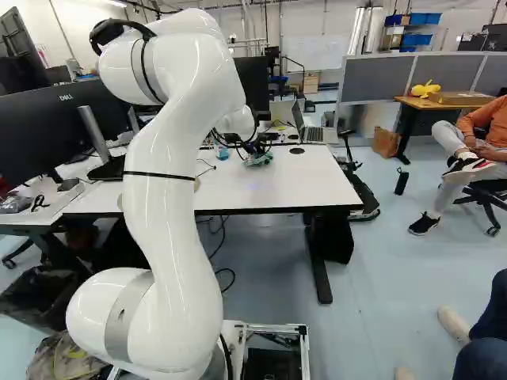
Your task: Clean the table with the green towel
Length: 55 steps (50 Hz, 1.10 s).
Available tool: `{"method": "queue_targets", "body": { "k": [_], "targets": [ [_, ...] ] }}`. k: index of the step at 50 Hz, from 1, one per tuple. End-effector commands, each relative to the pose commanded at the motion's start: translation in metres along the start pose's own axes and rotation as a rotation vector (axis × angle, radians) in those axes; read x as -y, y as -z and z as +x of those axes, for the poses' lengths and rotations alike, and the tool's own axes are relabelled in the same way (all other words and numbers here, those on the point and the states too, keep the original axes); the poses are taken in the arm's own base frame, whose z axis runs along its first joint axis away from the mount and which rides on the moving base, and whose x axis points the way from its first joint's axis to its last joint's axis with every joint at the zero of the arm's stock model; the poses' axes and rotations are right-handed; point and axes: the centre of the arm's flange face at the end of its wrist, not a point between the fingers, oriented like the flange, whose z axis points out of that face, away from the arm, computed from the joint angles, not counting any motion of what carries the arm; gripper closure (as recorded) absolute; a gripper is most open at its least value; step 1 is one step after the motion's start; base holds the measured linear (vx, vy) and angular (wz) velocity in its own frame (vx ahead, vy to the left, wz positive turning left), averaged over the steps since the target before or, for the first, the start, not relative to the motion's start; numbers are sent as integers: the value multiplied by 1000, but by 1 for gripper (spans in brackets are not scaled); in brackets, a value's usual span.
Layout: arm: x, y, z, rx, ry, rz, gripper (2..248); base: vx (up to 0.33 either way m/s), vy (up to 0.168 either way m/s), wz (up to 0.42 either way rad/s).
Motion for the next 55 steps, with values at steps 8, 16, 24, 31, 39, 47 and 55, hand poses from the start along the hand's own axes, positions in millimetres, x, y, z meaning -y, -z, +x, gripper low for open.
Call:
{"method": "queue_targets", "body": {
  "k": [8,16,24,31,39,47,55],
  "targets": [
    [1,-4,4,-5,1,1,198,0,0,0],
    [6,-8,8,-11,6,5,198,0,0,0],
    [18,-8,7,-11,20,17,198,0,0,0],
    [30,-7,7,-10,32,28,198,0,0,0],
    [44,-6,5,-9,47,41,198,0,0,0],
    [54,0,0,-2,59,50,198,0,0,0],
    [58,10,-9,10,65,55,198,0,0,0]
  ]
}}
